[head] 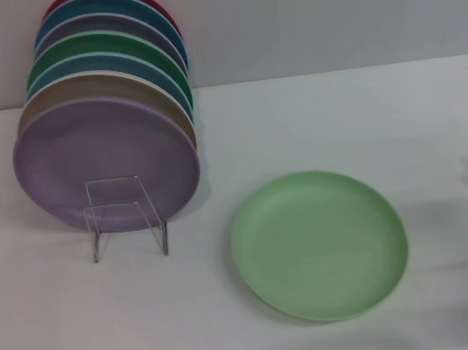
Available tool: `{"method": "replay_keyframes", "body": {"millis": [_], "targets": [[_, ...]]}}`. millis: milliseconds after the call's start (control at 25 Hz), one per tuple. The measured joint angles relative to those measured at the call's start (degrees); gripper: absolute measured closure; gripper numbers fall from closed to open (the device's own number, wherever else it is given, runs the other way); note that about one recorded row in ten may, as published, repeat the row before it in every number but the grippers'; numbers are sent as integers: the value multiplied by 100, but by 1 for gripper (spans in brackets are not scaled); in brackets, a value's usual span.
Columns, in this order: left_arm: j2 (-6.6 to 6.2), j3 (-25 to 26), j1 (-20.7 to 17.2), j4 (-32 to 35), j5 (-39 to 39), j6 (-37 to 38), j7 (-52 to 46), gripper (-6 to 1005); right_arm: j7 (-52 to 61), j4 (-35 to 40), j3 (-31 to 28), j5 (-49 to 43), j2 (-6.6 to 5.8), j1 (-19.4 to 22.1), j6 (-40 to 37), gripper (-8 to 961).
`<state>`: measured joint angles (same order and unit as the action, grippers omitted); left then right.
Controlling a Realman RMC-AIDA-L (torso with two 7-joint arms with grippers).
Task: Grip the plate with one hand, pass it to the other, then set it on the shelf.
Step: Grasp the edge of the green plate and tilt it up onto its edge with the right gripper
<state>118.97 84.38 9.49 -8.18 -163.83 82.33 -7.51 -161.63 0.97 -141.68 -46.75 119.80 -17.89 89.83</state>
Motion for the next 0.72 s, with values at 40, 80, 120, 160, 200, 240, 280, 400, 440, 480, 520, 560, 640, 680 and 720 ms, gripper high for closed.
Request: {"method": "replay_keyframes", "body": {"millis": [40, 80, 120, 160, 200, 240, 280, 400, 440, 480, 520, 560, 640, 680, 720], "targets": [[-2, 0, 3, 0, 2, 12, -1, 140, 37, 0, -5, 0, 0, -3, 23, 118], [-3, 0, 8, 0, 4, 24, -1, 140, 85, 0, -6, 0, 0, -7, 48, 118], [-3, 0, 12, 0, 5, 34, -2, 140, 132, 0, -3, 0, -1, -11, 56, 118], [-4, 0, 18, 0, 7, 42, -2, 140, 260, -10, 17, 0, -7, -18, 72, 118], [-4, 0, 23, 0, 7, 42, -3, 140, 260, -10, 17, 0, -7, -18, 72, 118], [-5, 0, 27, 0, 8, 42, -4, 140, 336, -22, 32, -6, -12, -22, 110, 118], [-5, 0, 29, 1, 8, 43, -4, 140, 399, -33, 48, -21, -16, -29, 154, 118], [-6, -3, 28, 1, 9, 62, -5, 140, 1034, -348, 187, -212, -49, -82, 351, 118], [-7, -6, 28, 1, 4, 66, -6, 140, 1337, -583, 269, -306, -51, -97, 299, 119], [-7, -7, 27, 1, -2, 68, -8, 140, 1677, -861, 362, -426, -53, -119, 198, 119], [-7, -8, 29, 11, -9, 69, -9, 140, 2076, -1191, 484, -568, -52, -144, -16, 119], [-7, -9, 33, 15, -16, 69, -12, 140, 2912, -1928, 833, -885, -39, -197, -595, 119], [-2, -11, 40, 16, -18, 64, -14, 140, 3321, -2286, 1049, -1002, -40, -209, -876, 119], [1, -13, 41, 13, -19, 62, -14, 140, 3844, -2714, 1331, -1151, -42, -207, -1234, 119], [4, -15, 39, 6, -20, 62, -15, 140, 4280, -3090, 1589, -1265, -44, -191, -1538, 119]]}}
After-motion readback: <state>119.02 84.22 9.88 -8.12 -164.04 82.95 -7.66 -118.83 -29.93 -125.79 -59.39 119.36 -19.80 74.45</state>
